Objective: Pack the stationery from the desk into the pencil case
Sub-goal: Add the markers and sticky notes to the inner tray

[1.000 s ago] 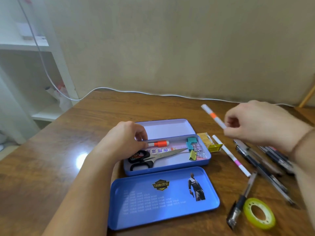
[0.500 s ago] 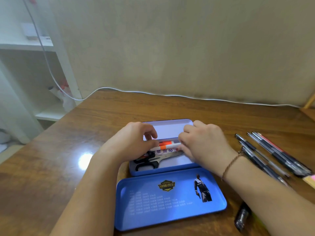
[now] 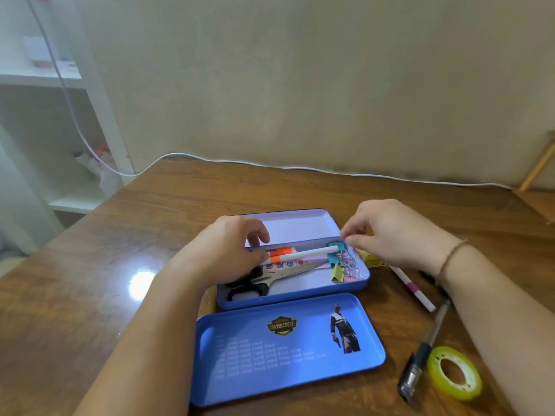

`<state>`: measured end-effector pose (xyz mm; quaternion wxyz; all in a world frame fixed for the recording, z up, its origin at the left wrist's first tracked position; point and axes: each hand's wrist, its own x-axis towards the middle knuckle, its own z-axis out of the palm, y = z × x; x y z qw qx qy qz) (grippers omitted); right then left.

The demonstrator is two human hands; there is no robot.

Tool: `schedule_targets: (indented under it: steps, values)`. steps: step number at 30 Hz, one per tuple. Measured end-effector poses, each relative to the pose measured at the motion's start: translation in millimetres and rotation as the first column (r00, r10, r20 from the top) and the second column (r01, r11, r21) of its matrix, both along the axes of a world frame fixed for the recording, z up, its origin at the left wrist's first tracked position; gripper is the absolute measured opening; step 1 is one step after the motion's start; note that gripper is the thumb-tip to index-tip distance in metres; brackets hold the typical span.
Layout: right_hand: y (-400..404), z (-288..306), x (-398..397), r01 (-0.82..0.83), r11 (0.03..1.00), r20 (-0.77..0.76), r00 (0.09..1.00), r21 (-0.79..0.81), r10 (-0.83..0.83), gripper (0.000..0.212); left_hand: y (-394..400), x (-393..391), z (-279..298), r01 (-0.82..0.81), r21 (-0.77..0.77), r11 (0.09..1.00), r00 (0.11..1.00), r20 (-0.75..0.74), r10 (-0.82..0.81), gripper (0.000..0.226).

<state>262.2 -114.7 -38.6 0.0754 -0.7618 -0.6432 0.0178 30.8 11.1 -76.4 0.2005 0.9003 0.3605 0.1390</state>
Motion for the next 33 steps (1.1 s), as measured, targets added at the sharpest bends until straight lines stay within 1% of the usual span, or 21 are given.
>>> schedule_targets:
  steps: [2,4,6,9,12,14,16,19,24,29,33]
  values:
    - [5,-8,-4,-0.018,1.000,0.021,1.000,-0.020,0.018,0.017,-2,1,0,-0.005,-0.001,1.000,1.000,-0.003,0.005,0.016]
    - [7,-13,-7,-0.028,1.000,0.043,0.999,-0.007,0.028,0.017,-2,1,0,-0.003,0.001,1.000,1.000,-0.012,0.003,0.017]
    - [9,-18,-11,-0.035,0.999,0.051,0.998,0.042,0.033,0.015,-1,-1,1,0.001,-0.003,1.000,1.000,-0.018,-0.001,0.017]
    - [11,-25,-19,-0.003,0.991,0.009,1.000,0.131,0.001,0.008,0,-2,1,0.007,0.002,1.000,1.000,-0.029,-0.007,0.018]
    - [12,-28,-20,0.022,0.989,0.008,1.000,0.144,-0.023,0.009,-1,0,0,0.014,0.009,1.000,0.999,-0.044,-0.014,0.021]
    - [11,-26,-16,0.003,0.992,0.032,0.999,0.123,-0.007,0.010,-2,1,-1,0.019,0.006,1.000,0.999,-0.051,-0.019,0.023]
    - [9,-20,-9,-0.020,0.998,0.041,0.999,0.068,0.017,0.011,-1,1,-1,0.017,0.001,1.000,0.999,-0.048,-0.017,0.027]
    - [6,-12,-1,-0.025,0.999,0.010,1.000,-0.022,0.025,0.014,0,-1,-1,0.019,-0.013,1.000,0.998,-0.051,-0.020,0.035]
    - [6,-13,-2,-0.057,0.998,0.001,0.998,-0.040,0.057,0.014,-1,-2,0,0.033,-0.047,0.998,0.997,-0.071,-0.036,0.038]
    - [8,-17,-5,-0.095,0.995,-0.024,0.995,-0.024,0.095,0.016,-2,-3,2,0.036,-0.086,0.996,0.996,-0.073,-0.043,0.040]
    - [6,-13,-3,-0.117,0.989,-0.041,0.993,-0.088,0.114,0.018,-3,-4,2,0.055,-0.088,0.995,0.994,-0.094,-0.063,0.048]
